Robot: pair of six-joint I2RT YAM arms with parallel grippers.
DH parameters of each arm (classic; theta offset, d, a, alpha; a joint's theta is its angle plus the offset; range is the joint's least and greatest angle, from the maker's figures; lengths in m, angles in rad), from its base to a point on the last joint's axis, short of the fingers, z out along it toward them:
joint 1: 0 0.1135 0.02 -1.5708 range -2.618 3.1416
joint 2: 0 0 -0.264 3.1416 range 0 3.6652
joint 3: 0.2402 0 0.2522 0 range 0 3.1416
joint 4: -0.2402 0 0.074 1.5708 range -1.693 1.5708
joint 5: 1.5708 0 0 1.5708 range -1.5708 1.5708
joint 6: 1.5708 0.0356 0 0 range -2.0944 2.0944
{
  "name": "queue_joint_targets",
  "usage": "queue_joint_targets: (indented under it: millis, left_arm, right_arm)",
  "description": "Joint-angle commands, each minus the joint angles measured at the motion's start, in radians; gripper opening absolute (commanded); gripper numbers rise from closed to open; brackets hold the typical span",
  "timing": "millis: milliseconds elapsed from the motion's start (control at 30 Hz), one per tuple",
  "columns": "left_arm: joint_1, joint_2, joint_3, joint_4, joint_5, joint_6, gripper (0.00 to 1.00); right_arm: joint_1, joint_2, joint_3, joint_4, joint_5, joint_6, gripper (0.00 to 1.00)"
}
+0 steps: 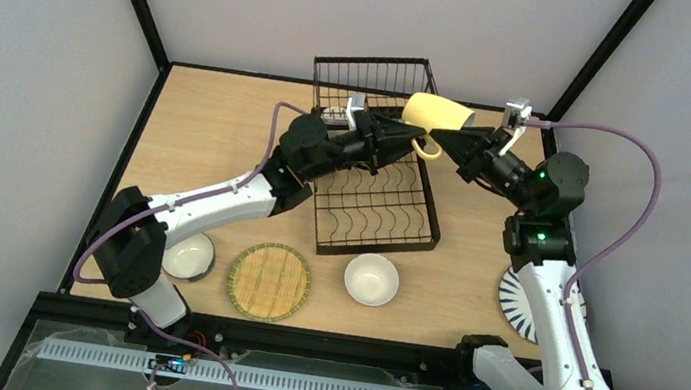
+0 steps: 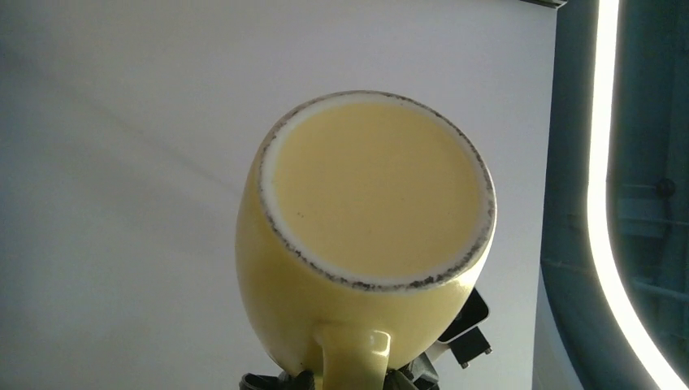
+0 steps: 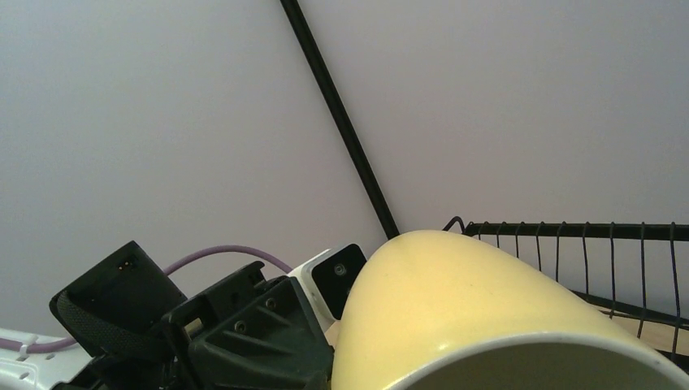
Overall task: Load the mixed dishes into the dish rack
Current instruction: Pass from the right arm to the left
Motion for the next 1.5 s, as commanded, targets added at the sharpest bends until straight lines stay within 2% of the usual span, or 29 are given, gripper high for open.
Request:
queue_joint_targets:
  millis: [0,133,367,633,967,1133,1300,1467]
  left_arm:
    - [0.005,0.012,0.026,-0.01,0.023,0.017,0.45]
    - [0.005,0.014,0.037,-0.019,0.039,0.034,0.33]
    - [0.005,0.018,0.043,-0.049,0.058,0.066,0.02]
    - [0.005,0.028,0.077,-0.065,0.059,0.135,0.02]
    - [0.018,0.024,0.155,-0.232,0.062,0.307,0.02]
    - [0.029,0.017,0.158,-0.254,0.062,0.346,0.02]
    - [0.034,0.013,0.158,-0.236,0.065,0.353,0.02]
    - [0.037,0.014,0.16,-0.202,0.072,0.338,0.02]
  right_arm:
    - [0.014,-0.014,0.007,0.09,-0.017,-0.007,0.0]
    - [0.017,-0.014,-0.003,0.095,-0.011,-0.005,0.0]
    - [0.019,-0.02,-0.015,0.093,-0.006,-0.003,0.0]
    - [0.019,-0.025,-0.023,0.082,-0.006,-0.012,0.0]
    - [0.019,-0.03,-0.032,0.056,0.018,-0.02,0.0]
    - [0.019,-0.032,-0.032,0.047,0.022,-0.016,0.17]
    - [0.018,-0.037,-0.037,0.034,0.032,-0.011,0.45]
    - [0.019,-0.051,-0.059,0.031,0.048,-0.004,0.64]
